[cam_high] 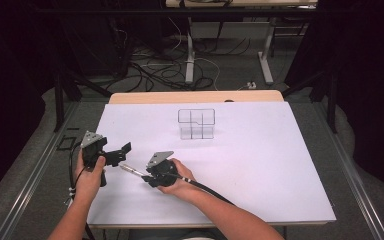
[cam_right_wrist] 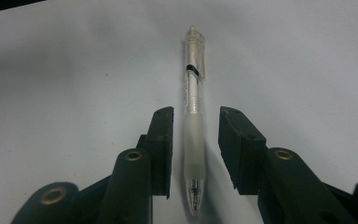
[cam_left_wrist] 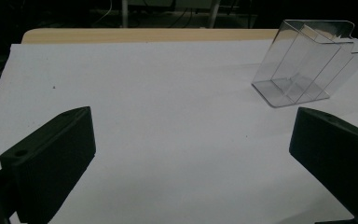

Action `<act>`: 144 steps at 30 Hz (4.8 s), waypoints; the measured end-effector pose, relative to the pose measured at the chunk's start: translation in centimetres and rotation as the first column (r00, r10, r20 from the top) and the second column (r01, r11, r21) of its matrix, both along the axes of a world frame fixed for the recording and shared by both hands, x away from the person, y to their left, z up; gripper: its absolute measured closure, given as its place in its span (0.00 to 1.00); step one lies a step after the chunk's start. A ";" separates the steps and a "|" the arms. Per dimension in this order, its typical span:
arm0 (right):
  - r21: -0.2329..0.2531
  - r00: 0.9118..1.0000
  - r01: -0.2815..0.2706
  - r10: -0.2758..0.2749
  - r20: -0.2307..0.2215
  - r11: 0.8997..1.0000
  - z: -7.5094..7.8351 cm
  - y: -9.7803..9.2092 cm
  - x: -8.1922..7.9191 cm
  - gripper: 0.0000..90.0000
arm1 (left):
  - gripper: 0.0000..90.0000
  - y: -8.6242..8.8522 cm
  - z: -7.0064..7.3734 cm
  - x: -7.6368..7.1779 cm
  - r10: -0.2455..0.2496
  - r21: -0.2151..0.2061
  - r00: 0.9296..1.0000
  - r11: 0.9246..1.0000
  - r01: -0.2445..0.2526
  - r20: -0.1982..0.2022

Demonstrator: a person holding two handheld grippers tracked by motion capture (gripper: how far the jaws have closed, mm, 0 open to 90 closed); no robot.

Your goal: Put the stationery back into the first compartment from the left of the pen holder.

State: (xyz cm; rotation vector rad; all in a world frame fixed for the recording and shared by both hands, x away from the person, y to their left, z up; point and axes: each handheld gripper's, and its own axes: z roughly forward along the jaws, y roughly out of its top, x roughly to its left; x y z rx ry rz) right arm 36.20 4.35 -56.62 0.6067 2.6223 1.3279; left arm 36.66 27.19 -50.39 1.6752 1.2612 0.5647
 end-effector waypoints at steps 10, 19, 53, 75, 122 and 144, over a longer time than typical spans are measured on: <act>-0.034 1.000 0.003 -0.003 -0.010 0.999 -0.3 0.4 0.1 0.83 | 0.00 0.0 0.0 0.0 -0.002 0.003 1.000 1.000 0.002 -0.001; -0.056 1.000 -0.001 0.001 -0.002 0.998 -0.4 0.5 0.0 0.89 | 0.00 0.0 0.0 0.0 -0.001 0.002 1.000 1.000 0.001 -0.001; -0.007 0.997 0.069 -0.069 -0.046 0.998 1.8 -3.7 0.3 0.90 | 0.00 -0.2 0.1 -0.1 -0.007 0.014 1.000 1.000 0.007 0.008; -0.032 0.996 0.061 -0.063 -0.061 0.998 5.6 -10.5 1.3 0.90 | 0.00 -2.2 0.5 -0.2 -0.120 0.096 0.993 0.988 0.118 0.009; -0.077 0.985 0.138 -0.145 -0.090 0.987 9.0 -17.3 3.6 0.90 | 0.36 -13.3 2.5 -0.9 -0.596 0.530 0.801 0.698 0.483 0.056; -0.116 0.978 0.110 -0.128 -0.165 0.987 9.6 -16.8 3.8 0.90 | 0.56 -16.9 1.6 -2.3 -0.725 0.761 0.689 0.453 0.464 0.011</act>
